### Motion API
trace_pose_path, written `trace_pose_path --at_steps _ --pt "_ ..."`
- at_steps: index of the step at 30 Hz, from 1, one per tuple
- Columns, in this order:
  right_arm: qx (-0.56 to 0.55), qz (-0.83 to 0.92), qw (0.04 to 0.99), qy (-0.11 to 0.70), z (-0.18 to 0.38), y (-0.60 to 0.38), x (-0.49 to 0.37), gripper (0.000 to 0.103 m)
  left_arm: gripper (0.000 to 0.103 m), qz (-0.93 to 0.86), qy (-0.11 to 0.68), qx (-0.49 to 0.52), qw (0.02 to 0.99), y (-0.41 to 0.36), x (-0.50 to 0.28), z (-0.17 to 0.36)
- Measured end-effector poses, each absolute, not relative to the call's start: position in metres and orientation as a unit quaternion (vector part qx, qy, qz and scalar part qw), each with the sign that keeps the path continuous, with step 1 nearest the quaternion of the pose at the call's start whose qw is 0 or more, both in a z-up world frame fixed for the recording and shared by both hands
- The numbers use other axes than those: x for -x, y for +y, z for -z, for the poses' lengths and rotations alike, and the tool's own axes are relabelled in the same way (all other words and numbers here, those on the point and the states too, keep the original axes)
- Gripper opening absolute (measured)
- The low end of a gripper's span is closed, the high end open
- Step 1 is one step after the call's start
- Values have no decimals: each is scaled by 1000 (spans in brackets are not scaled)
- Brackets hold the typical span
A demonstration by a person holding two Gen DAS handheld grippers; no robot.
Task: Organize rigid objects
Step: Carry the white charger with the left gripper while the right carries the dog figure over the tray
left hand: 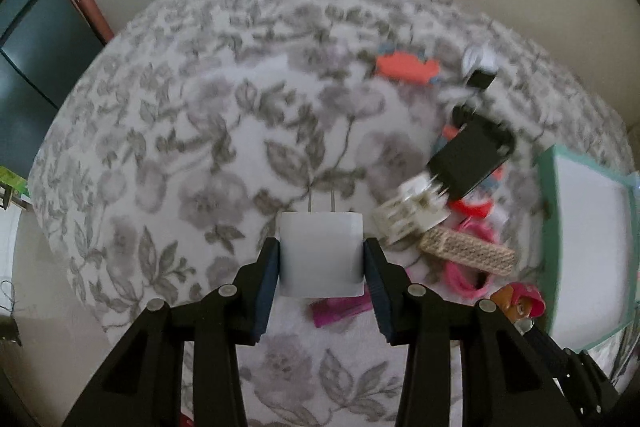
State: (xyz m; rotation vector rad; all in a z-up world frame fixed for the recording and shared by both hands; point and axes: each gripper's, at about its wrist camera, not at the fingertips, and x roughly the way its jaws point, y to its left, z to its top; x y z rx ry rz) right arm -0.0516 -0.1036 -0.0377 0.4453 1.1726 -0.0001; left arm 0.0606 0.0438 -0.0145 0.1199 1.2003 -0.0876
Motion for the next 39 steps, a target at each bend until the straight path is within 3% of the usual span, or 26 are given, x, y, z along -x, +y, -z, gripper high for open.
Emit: trace_pose_path --at_steps 12,39 --pt "-247 98 837 478 0 -167 59 51 44 114 531 -57 838 -32 -51 -32" --pt "-284 347 788 421 1 -322 90 51 44 235 540 -116 800 -196 -42 13"
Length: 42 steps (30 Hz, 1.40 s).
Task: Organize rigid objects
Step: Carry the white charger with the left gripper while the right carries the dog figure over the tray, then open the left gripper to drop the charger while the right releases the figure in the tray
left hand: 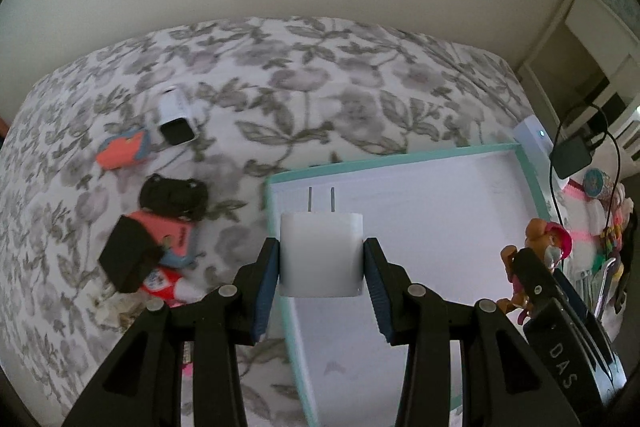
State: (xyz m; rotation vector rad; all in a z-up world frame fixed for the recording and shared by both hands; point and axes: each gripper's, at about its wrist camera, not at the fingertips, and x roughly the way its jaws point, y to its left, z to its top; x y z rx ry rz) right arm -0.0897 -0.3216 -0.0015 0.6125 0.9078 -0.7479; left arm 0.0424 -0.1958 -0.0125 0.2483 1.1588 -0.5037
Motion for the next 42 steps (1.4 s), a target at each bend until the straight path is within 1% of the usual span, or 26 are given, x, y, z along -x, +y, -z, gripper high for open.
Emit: trace_pose_path --at_steps 12,20,26,28,30,33,34,35,36,37,38,40,42 --pt "-287 351 763 461 29 -330 87 51 44 236 566 -123 781 -211 -44 47" --pt "-290 353 757 467 32 -333 88 51 44 235 568 -116 780 -206 -45 50" --pt "-291 356 747 480 39 -335 89 51 45 235 559 -113 787 -204 -47 41" --pt "-291 360 744 482 40 -336 90 51 50 232 554 -111 792 -202 -47 37" --pt "-290 364 742 482 39 -336 91 51 53 226 548 -117 797 -200 -47 33" --pt "-284 366 744 481 38 -336 92 52 54 217 535 -129 806 -195 -47 25" --pt "-281 366 745 481 37 -336 91 52 64 213 532 -132 809 -193 -47 22" --pt "-277 367 747 481 36 -335 91 55 72 208 528 -134 812 -189 -48 19" --pt "-272 367 748 482 35 -333 90 57 81 204 523 -134 817 -186 -49 15" --pt "-268 365 750 482 34 -332 89 65 82 201 519 -133 820 -182 -49 12" --pt "-264 365 752 480 33 -331 89 70 82 197 512 -132 825 -178 -50 7" --pt "-252 366 757 478 29 -329 88 72 83 185 502 -130 835 -168 -51 -4" --pt "-242 365 761 478 26 -326 87 77 87 175 487 -125 846 -158 -52 -17"
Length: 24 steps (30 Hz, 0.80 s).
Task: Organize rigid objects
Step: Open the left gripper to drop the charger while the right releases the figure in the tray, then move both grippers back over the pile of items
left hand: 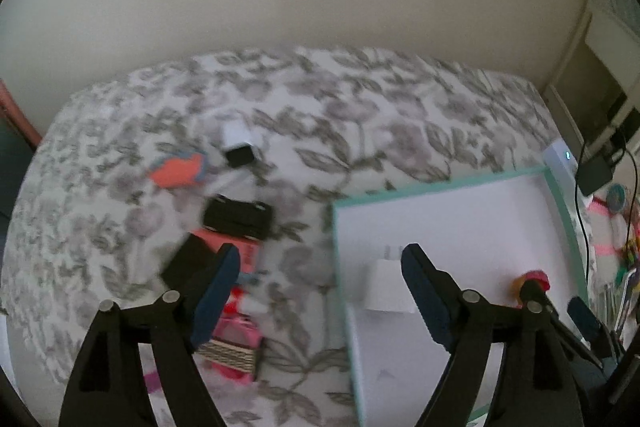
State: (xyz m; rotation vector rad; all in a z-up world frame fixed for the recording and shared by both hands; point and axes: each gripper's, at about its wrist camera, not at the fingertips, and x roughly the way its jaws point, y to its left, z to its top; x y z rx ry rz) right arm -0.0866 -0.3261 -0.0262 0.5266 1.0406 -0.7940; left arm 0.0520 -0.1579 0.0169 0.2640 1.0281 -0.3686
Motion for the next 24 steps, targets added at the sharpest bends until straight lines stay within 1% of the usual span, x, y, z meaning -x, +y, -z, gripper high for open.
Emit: trace_pose_path --at_steps 2,5,7,18,24 --pt "-234 361 768 474 22 -323 85 88 87 166 470 -124 858 -149 -51 -30" --pt "-225 356 779 465 15 -317 85 94 87 152 449 -132 870 -136 -51 -50" --pt "-212 357 784 461 10 -312 84 103 87 147 440 -140 875 -126 -51 -63" --pt "-170 306 823 448 -9 -277 73 103 88 74 393 -147 905 -39 -72 -120" --pt "-159 261 853 422 -27 -244 63 103 88 36 382 -159 910 17 -81 -128"
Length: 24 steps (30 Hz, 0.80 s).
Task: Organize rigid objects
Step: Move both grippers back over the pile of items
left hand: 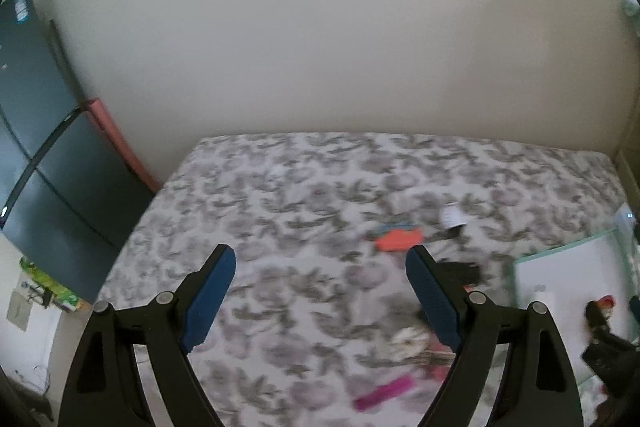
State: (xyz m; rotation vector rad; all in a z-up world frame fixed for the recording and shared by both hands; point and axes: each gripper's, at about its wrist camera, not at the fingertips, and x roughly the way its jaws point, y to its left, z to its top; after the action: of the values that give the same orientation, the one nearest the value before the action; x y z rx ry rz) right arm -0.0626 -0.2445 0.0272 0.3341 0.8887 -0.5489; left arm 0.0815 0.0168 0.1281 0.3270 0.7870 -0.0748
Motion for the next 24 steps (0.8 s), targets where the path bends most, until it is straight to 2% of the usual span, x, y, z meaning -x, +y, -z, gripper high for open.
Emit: trace_pose_path --at_steps 11,20,21,23,24 --pt "-95 106 899 414 -39 -152 33 103 88 -6 425 -104 899 117 -95 -91" --pt "-61 38 878 473 0 -96 9 103 88 20 467 -47 883 141 -86 -32" --pt "-57 38 875 479 5 -94 6 103 90 26 475 -45 878 138 -84 -22" --pt "-60 34 868 491 16 -92 3 103 101 41 488 -42 871 133 -80 -4" --pt "-67 31 864 497 20 -93 2 103 102 50 493 -39 868 130 -77 5"
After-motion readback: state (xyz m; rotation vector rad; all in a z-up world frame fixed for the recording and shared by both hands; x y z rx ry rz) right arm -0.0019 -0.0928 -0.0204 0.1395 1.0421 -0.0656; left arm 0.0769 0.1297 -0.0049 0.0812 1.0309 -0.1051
